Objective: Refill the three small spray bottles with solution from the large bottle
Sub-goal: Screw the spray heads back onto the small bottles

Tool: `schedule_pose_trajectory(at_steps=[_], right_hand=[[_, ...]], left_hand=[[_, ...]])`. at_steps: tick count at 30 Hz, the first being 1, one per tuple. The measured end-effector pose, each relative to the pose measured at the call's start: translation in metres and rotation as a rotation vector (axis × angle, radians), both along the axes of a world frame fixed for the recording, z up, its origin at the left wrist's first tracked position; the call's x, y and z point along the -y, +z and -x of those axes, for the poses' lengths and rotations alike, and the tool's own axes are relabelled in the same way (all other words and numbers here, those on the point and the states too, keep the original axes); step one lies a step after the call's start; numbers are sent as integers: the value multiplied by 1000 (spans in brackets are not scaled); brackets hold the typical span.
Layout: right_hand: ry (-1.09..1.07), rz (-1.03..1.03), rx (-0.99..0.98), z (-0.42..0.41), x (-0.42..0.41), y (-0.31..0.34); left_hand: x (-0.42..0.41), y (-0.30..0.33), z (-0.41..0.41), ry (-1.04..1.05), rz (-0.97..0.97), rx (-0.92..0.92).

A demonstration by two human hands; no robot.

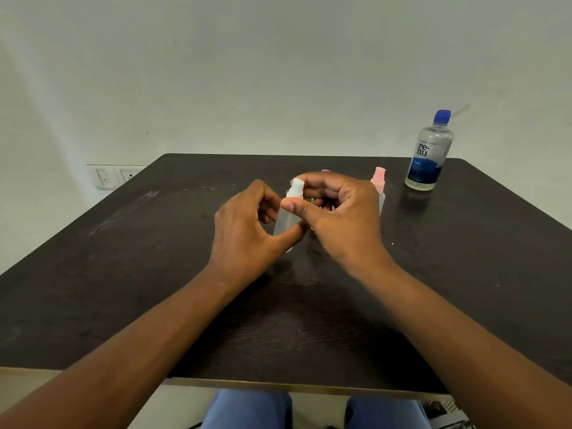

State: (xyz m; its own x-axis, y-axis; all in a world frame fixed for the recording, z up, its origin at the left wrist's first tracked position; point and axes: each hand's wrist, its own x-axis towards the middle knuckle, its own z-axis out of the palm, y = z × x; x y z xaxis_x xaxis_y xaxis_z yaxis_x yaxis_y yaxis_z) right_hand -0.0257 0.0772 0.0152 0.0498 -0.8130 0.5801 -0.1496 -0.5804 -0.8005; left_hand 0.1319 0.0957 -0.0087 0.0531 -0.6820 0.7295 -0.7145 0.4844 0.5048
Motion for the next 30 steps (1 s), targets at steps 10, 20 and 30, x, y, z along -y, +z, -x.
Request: schedule_pose_trajectory(at_steps=[10,20,30], right_hand=[[102,-12,-9,9,2,6],[23,-4,-26,6,0,5],[-319,285,-86,7,1,3]], left_hand=[[6,-1,-7,-223,-71,11],[1,3,-7,-151,-15,-71],[5,1,-3,-60,-18,-123]])
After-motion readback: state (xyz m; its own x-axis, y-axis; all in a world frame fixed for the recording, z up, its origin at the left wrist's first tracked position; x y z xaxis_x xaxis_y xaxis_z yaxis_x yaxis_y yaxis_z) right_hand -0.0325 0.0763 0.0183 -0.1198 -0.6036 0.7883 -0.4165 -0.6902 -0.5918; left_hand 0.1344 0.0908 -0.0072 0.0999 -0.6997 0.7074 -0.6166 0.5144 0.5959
